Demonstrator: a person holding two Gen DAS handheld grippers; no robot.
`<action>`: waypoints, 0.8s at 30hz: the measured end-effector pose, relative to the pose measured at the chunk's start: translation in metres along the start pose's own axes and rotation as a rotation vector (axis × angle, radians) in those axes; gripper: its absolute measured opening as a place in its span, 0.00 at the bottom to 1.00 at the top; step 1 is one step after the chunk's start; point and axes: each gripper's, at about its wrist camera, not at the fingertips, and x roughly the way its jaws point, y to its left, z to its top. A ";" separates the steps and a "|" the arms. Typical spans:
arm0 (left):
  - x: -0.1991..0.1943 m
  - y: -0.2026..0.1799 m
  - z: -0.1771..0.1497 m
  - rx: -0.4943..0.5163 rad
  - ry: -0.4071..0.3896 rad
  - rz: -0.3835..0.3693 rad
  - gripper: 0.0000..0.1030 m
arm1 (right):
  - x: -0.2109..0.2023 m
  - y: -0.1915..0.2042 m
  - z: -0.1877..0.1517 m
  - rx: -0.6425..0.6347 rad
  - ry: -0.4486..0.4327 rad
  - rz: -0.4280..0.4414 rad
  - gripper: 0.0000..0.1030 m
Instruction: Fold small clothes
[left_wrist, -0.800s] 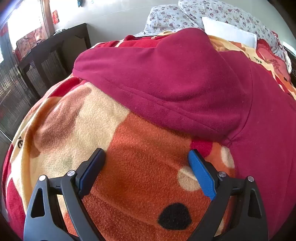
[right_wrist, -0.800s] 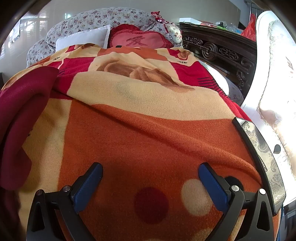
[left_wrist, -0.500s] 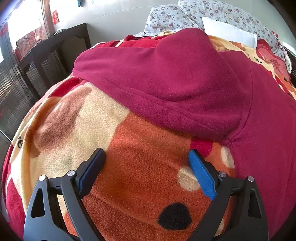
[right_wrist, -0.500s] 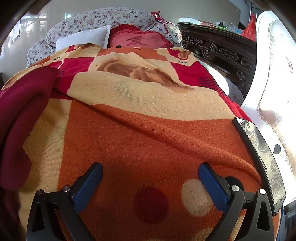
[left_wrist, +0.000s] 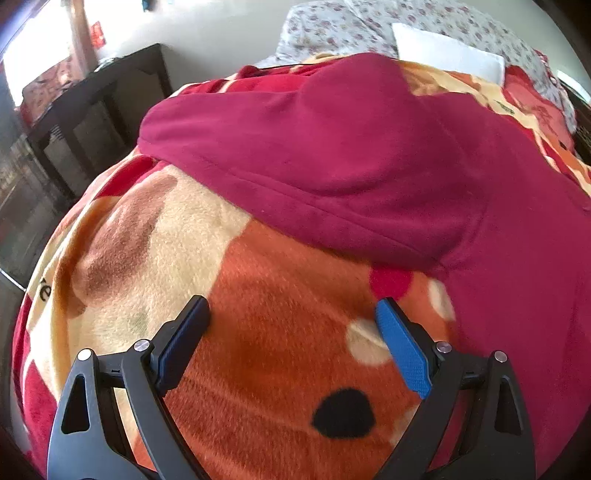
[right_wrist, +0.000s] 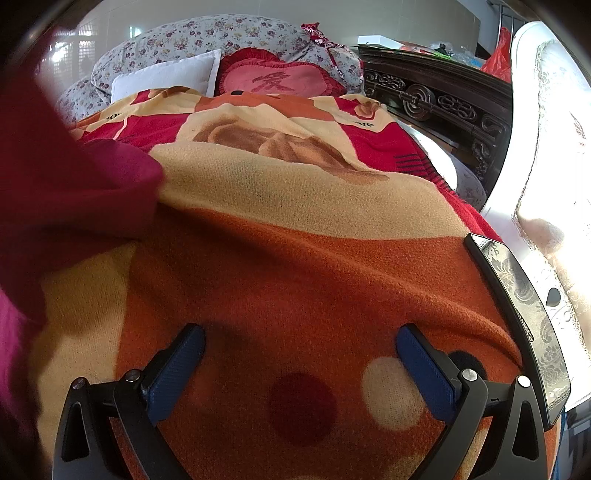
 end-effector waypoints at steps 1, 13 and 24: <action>-0.003 0.000 -0.001 -0.001 -0.001 -0.010 0.89 | 0.000 0.000 0.000 -0.001 0.000 -0.001 1.00; -0.068 -0.026 -0.013 0.053 -0.040 -0.111 0.89 | 0.001 0.004 -0.011 -0.002 -0.001 -0.002 1.00; -0.102 -0.059 -0.026 0.112 -0.042 -0.150 0.89 | -0.002 -0.001 -0.009 -0.017 0.030 0.027 1.00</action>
